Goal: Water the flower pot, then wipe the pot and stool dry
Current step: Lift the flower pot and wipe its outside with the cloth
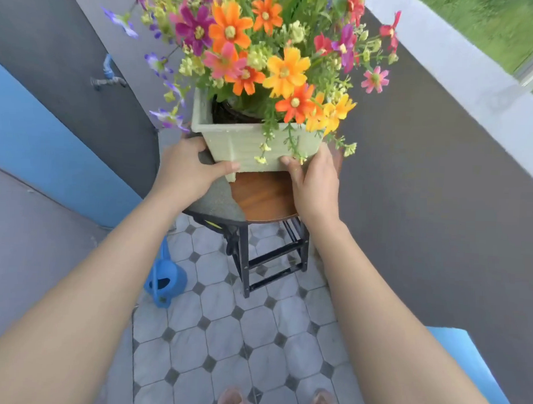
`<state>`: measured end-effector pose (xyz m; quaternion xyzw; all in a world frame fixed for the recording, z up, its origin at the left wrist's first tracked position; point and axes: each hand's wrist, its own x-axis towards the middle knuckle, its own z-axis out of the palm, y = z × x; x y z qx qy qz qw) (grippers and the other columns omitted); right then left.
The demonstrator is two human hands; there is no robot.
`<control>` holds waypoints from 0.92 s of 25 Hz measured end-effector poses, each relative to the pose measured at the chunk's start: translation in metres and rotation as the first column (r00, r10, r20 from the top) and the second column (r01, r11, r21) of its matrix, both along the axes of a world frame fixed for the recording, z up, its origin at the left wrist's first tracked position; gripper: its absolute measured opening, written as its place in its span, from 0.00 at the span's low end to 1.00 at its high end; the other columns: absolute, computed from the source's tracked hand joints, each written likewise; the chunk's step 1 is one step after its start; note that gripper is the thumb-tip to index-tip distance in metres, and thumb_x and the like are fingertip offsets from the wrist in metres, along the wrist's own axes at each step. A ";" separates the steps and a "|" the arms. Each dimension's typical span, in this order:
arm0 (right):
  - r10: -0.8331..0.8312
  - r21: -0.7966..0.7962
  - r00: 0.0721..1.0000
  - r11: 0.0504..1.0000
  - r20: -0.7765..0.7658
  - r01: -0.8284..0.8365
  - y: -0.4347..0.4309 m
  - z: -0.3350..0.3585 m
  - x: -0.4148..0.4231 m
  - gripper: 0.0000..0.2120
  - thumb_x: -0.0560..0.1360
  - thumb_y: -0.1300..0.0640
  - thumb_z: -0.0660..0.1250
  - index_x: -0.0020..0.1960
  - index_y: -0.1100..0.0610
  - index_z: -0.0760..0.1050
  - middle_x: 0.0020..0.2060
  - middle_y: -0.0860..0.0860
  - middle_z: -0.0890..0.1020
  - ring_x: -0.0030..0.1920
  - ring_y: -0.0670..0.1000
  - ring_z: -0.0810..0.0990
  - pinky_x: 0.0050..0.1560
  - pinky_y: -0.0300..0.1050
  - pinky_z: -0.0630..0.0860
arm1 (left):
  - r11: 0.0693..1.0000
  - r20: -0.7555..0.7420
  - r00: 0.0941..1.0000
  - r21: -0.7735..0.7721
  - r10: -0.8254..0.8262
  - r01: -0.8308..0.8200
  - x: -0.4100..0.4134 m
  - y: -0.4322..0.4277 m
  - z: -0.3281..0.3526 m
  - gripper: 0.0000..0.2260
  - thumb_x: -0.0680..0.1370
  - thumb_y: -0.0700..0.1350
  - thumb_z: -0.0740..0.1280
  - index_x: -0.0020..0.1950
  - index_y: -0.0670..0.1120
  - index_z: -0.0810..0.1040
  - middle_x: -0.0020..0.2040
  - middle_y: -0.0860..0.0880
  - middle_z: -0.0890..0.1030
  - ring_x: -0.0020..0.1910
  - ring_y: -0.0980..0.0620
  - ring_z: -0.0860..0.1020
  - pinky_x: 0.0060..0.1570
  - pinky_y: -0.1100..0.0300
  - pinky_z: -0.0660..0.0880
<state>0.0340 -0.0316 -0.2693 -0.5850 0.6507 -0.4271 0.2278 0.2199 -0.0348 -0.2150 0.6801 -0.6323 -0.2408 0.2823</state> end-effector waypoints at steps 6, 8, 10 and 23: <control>-0.007 -0.086 0.998 0.996 -0.057 0.002 0.007 0.038 -0.003 0.14 0.78 0.50 0.63 0.54 0.61 0.71 0.51 0.55 0.76 0.53 0.53 0.73 0.40 0.38 0.57 | 0.996 0.033 0.999 -0.094 -0.007 0.010 0.004 0.006 0.030 0.17 0.73 0.53 0.71 0.58 0.47 0.80 0.56 0.48 0.82 0.48 0.57 0.71 0.37 0.71 0.63; -0.004 -0.105 0.997 0.994 -0.079 -0.005 0.013 0.069 -0.004 0.12 0.78 0.49 0.64 0.50 0.58 0.69 0.45 0.53 0.73 0.47 0.52 0.71 0.39 0.39 0.56 | 0.991 0.052 0.998 -0.126 -0.029 0.035 0.005 0.010 0.058 0.17 0.73 0.53 0.71 0.57 0.45 0.81 0.53 0.45 0.83 0.45 0.55 0.73 0.36 0.69 0.63; 0.001 -0.127 0.997 0.992 -0.081 -0.011 0.016 0.110 -0.004 0.14 0.78 0.48 0.63 0.49 0.59 0.68 0.44 0.50 0.71 0.43 0.51 0.69 0.37 0.40 0.56 | 0.985 0.071 0.997 -0.165 -0.043 0.055 0.006 0.013 0.098 0.17 0.73 0.53 0.71 0.57 0.45 0.81 0.52 0.43 0.83 0.45 0.52 0.75 0.36 0.66 0.63; -0.023 -0.537 1.000 0.843 0.002 0.020 0.067 0.470 0.009 0.23 0.77 0.39 0.57 0.50 0.60 0.70 0.44 0.57 0.78 0.48 0.60 0.76 0.43 0.49 0.66 | 0.864 0.040 0.997 -0.498 -0.072 0.082 0.024 0.086 0.455 0.20 0.72 0.61 0.67 0.48 0.44 0.82 0.46 0.45 0.84 0.45 0.49 0.79 0.48 0.52 0.75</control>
